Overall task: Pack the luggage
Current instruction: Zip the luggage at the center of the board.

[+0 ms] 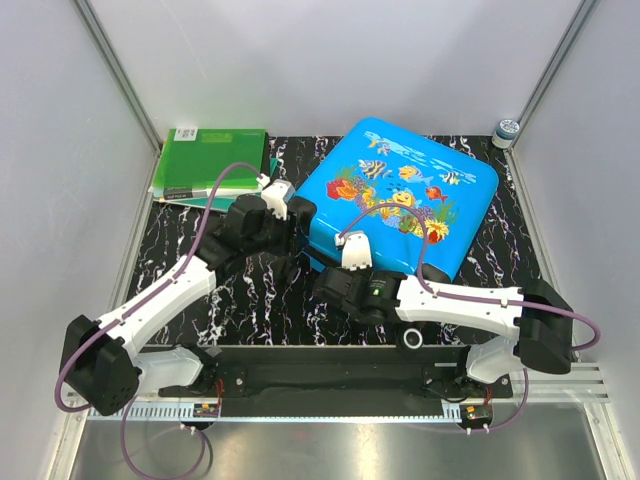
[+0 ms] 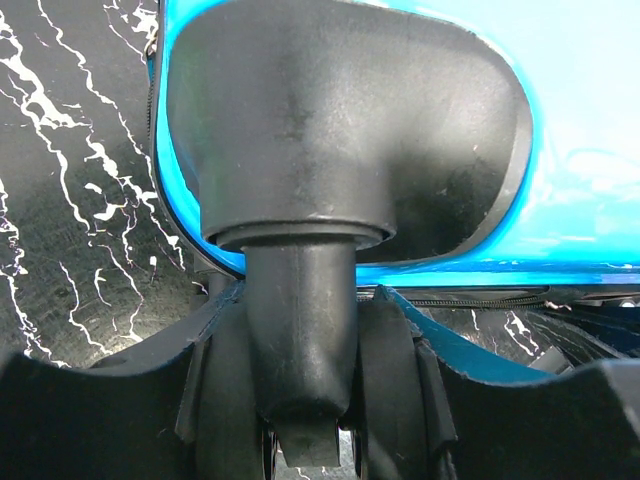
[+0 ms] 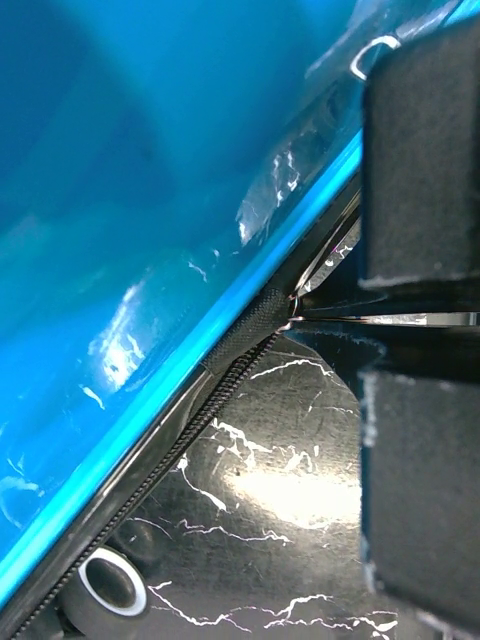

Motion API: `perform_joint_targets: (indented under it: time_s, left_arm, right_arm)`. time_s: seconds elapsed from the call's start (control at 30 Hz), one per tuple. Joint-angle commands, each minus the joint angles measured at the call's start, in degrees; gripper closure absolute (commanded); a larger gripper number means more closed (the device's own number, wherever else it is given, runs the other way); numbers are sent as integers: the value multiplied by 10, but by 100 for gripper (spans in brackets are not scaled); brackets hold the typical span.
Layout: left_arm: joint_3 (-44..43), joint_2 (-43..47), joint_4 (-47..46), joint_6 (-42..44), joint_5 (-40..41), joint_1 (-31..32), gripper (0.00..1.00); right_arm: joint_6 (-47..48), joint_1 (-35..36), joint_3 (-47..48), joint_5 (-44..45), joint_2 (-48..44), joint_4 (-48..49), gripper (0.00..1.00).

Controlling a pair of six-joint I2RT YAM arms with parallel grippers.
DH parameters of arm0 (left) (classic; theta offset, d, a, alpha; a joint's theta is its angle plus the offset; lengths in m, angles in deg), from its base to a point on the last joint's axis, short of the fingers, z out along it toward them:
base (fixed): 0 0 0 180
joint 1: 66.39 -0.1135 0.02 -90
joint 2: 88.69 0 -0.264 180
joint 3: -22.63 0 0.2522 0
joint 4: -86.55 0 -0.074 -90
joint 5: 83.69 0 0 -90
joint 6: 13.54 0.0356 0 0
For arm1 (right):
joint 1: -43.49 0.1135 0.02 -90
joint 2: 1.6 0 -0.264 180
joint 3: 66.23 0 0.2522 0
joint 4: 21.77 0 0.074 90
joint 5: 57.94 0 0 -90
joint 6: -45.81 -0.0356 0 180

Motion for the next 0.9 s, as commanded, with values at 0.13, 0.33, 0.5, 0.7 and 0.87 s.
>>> perform_joint_targets:
  time_s: [0.13, 0.33, 0.5, 0.7, 0.87]
  left_arm:
    - [-26, 6, -224, 1, -149, 43, 100]
    - [-17, 15, -228, -2, -149, 44, 100]
    - [-9, 15, -229, -1, -148, 43, 100]
    - [-1, 24, -228, 1, -144, 43, 100]
    - [-2, 34, -226, 1, -148, 43, 100]
  right_arm:
    - [14, 9, 64, -20, -12, 267, 100]
    - [44, 9, 85, -19, -9, 283, 100]
    - [72, 10, 112, -80, -1, 297, 100]
    - [22, 8, 108, -73, -34, 233, 100]
    - [-33, 8, 38, -59, -96, 178, 100]
